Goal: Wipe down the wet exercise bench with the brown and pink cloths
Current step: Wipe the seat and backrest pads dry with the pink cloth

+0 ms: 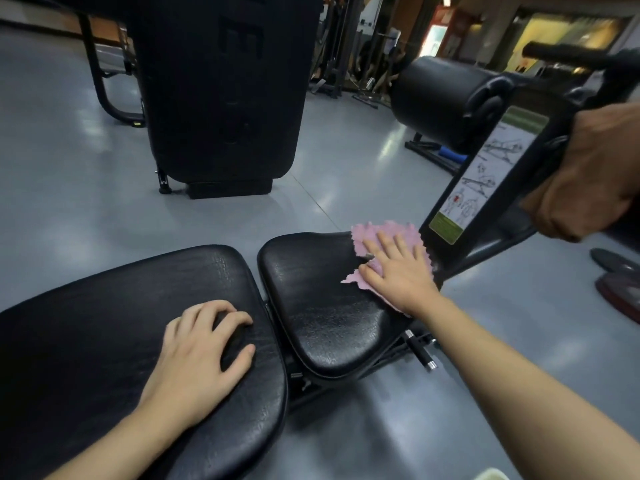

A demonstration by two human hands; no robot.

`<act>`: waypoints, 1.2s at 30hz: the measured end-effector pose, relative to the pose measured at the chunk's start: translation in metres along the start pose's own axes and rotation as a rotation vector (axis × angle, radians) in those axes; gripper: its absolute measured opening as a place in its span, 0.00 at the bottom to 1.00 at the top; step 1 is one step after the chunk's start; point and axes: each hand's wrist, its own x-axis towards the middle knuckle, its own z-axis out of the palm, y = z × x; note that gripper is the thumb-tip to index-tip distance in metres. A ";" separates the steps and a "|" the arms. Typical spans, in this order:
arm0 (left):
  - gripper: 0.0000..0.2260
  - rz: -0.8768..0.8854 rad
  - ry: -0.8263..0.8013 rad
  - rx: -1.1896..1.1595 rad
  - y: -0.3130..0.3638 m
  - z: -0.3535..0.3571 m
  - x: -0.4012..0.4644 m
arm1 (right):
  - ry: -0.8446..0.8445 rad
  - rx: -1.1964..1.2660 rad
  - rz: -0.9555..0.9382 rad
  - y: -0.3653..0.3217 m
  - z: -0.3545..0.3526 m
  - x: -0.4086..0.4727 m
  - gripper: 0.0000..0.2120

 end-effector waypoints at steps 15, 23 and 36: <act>0.17 -0.009 0.013 -0.017 -0.001 -0.001 -0.002 | 0.058 0.093 -0.206 -0.068 0.016 -0.074 0.34; 0.17 -0.006 0.025 -0.035 -0.003 0.003 -0.002 | 0.124 0.105 -0.117 -0.024 0.008 -0.025 0.32; 0.16 0.006 0.036 -0.037 -0.001 0.003 -0.001 | 0.031 0.077 0.050 -0.022 0.005 -0.014 0.35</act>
